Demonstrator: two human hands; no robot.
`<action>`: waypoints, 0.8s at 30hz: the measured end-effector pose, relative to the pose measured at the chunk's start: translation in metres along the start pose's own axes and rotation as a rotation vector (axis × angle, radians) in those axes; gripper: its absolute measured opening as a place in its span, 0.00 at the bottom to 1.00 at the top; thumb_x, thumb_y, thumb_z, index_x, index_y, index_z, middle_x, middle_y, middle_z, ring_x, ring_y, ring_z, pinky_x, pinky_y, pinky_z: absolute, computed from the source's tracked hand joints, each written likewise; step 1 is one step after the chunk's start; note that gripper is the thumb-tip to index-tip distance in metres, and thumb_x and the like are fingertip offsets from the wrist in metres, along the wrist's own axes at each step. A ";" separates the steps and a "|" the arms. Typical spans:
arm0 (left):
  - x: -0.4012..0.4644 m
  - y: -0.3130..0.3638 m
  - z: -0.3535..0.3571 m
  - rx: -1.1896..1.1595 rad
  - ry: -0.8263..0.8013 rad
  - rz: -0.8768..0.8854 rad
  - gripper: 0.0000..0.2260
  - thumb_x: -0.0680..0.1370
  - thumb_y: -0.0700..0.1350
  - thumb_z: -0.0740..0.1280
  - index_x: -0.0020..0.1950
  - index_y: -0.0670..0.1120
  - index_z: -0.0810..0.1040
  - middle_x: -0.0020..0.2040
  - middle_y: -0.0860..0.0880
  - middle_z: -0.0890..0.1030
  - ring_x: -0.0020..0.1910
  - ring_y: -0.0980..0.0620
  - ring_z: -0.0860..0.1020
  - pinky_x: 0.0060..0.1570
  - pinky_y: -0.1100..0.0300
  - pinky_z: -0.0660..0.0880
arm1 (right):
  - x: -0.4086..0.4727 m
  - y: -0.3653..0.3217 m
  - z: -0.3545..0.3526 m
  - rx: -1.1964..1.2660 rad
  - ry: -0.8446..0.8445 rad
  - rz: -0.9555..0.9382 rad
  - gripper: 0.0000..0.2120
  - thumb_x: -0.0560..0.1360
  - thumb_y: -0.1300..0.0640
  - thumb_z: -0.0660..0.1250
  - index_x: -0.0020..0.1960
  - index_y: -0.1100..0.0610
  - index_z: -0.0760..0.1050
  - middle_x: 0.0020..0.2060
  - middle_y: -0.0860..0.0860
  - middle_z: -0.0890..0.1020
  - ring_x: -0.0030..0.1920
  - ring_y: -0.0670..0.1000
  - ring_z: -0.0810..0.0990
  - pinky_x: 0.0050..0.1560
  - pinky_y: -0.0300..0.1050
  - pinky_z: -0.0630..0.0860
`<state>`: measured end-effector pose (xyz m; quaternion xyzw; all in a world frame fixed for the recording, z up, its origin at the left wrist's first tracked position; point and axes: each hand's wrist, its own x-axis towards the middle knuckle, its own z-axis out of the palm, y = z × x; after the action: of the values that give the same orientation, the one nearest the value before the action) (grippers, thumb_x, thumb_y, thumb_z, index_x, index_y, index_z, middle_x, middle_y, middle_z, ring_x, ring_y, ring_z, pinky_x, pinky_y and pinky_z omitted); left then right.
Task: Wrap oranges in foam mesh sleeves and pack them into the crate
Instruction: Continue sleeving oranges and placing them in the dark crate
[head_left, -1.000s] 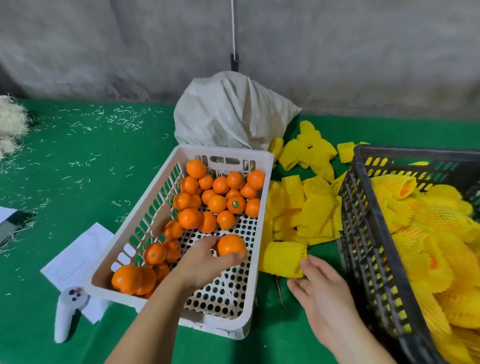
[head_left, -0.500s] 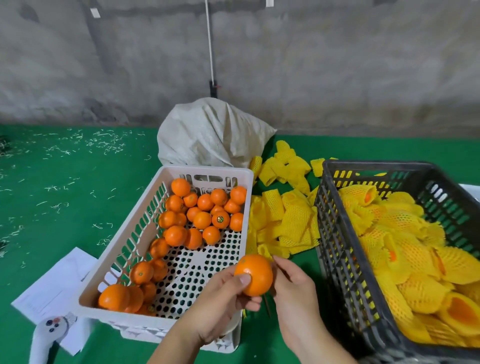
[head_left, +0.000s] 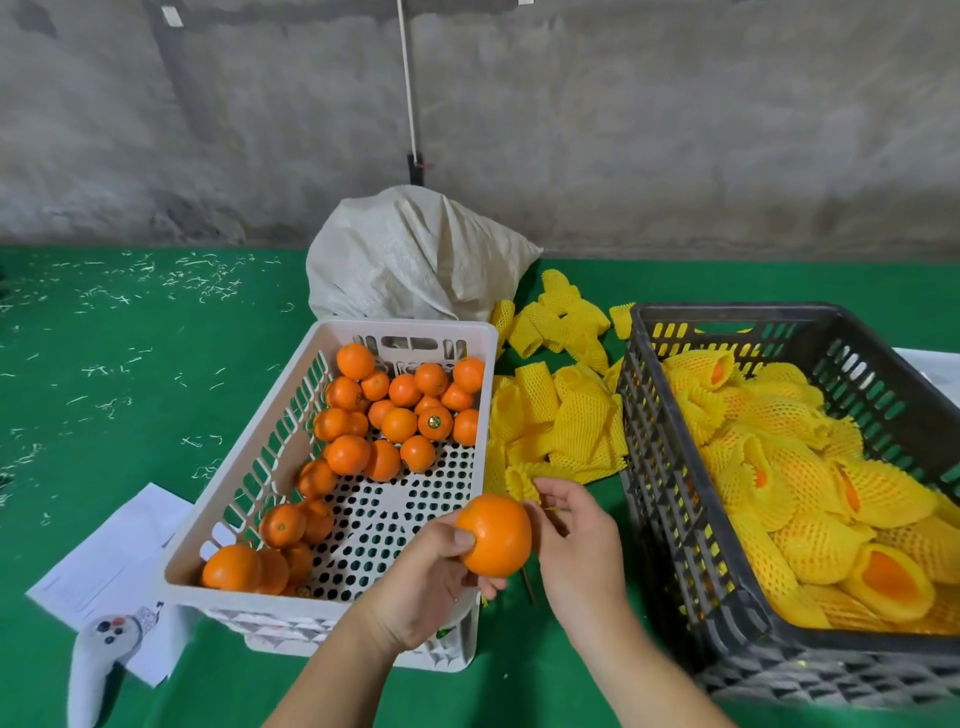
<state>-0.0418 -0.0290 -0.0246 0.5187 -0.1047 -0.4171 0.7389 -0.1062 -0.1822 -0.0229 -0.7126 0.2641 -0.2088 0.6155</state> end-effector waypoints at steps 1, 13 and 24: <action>0.000 0.000 0.000 -0.002 0.002 -0.002 0.38 0.62 0.53 0.72 0.66 0.33 0.73 0.38 0.41 0.82 0.32 0.49 0.79 0.38 0.60 0.77 | -0.001 0.001 -0.001 0.001 -0.008 -0.001 0.10 0.78 0.60 0.72 0.50 0.44 0.80 0.45 0.43 0.85 0.47 0.40 0.83 0.50 0.41 0.78; 0.004 -0.007 0.014 0.185 0.207 0.234 0.32 0.71 0.48 0.80 0.74 0.51 0.74 0.66 0.46 0.83 0.64 0.46 0.82 0.60 0.58 0.79 | -0.013 -0.012 -0.022 -0.147 -0.026 -0.259 0.08 0.79 0.56 0.70 0.51 0.43 0.78 0.43 0.39 0.84 0.42 0.44 0.83 0.43 0.48 0.80; 0.001 -0.012 0.018 0.396 0.225 0.339 0.26 0.77 0.50 0.77 0.73 0.50 0.76 0.63 0.45 0.83 0.62 0.45 0.82 0.62 0.56 0.79 | -0.021 -0.032 -0.038 -0.521 -0.012 -0.723 0.08 0.75 0.63 0.74 0.53 0.58 0.81 0.46 0.49 0.81 0.46 0.52 0.80 0.41 0.52 0.80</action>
<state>-0.0581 -0.0435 -0.0273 0.6709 -0.1867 -0.1986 0.6896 -0.1424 -0.1946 0.0150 -0.8917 0.0381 -0.3330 0.3041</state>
